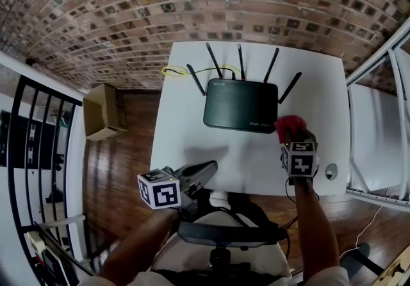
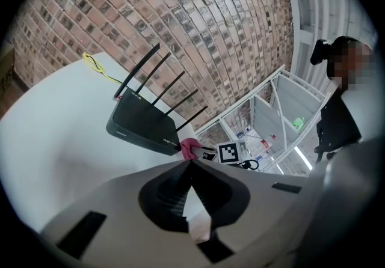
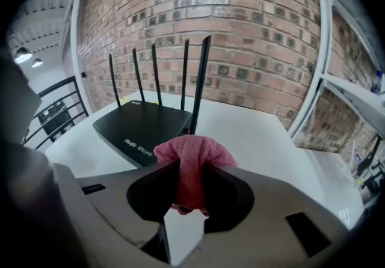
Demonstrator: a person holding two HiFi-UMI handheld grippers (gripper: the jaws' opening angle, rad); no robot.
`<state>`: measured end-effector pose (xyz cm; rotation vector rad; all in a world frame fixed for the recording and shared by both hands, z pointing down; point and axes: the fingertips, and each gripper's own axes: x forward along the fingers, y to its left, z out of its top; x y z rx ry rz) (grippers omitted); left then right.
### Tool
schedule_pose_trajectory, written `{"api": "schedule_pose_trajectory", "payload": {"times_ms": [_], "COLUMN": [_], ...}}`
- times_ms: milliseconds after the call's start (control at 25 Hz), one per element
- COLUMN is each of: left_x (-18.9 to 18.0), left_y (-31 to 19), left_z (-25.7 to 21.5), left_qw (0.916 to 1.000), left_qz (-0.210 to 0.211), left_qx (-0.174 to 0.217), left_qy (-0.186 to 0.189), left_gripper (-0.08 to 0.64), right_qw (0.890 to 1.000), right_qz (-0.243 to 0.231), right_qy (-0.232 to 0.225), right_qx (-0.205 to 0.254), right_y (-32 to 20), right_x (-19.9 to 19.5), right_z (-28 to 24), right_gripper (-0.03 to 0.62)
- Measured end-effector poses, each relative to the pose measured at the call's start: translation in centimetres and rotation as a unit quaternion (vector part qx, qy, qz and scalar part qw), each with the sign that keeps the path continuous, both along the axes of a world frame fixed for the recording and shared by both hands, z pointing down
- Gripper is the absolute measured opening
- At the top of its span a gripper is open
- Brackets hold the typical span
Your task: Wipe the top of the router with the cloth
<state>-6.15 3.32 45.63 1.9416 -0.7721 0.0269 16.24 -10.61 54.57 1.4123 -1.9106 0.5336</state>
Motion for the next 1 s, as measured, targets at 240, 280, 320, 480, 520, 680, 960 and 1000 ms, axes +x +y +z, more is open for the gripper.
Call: {"api": "schedule_pose_trajectory", "payload": {"times_ms": [240,280,320,480,520,680,960,1000], "left_x": [-3.4,-4.1,-4.9,-7.6,-8.1,-10.2,-14.1,-14.4], "left_y": [-0.1,-0.1,0.0,0.2,0.2,0.2,0.1,0.1], "left_z": [-0.3,-0.3,-0.2,-0.1,-0.1,0.1,0.6,0.6], "left_qw": [0.9996,0.9995,0.9995,0.9993,0.9992,0.999,0.9994,0.9994], "left_qz": [0.024,0.028,0.031,0.037,0.039,0.043,0.035,0.035], "left_qx": [0.01,0.01,0.008,0.007,0.008,0.007,0.001,0.001], "left_qy": [0.006,0.006,0.004,0.004,0.006,0.005,-0.002,0.0], "left_gripper": [0.009,0.009,0.009,0.009,0.009,0.009,0.009,0.009], "right_qw": [0.998,0.997,0.997,0.996,0.996,0.994,0.983,0.981], "right_qz": [0.052,0.054,0.055,0.044,0.04,0.021,-0.025,-0.031], "right_qy": [-0.027,-0.035,-0.043,-0.067,-0.072,-0.098,-0.181,-0.192], "right_qx": [0.03,0.033,0.035,0.036,0.035,0.031,0.001,-0.007], "right_y": [0.8,1.1,1.4,2.6,2.8,3.0,3.7,3.9], "right_x": [-1.7,-2.7,-3.8,-9.0,-10.3,-15.4,-25.5,-26.7], "right_z": [-3.2,-3.6,-4.0,-4.7,-4.8,-4.8,-4.6,-4.4], "right_gripper": [0.106,0.106,0.106,0.106,0.106,0.106,0.106,0.106]}}
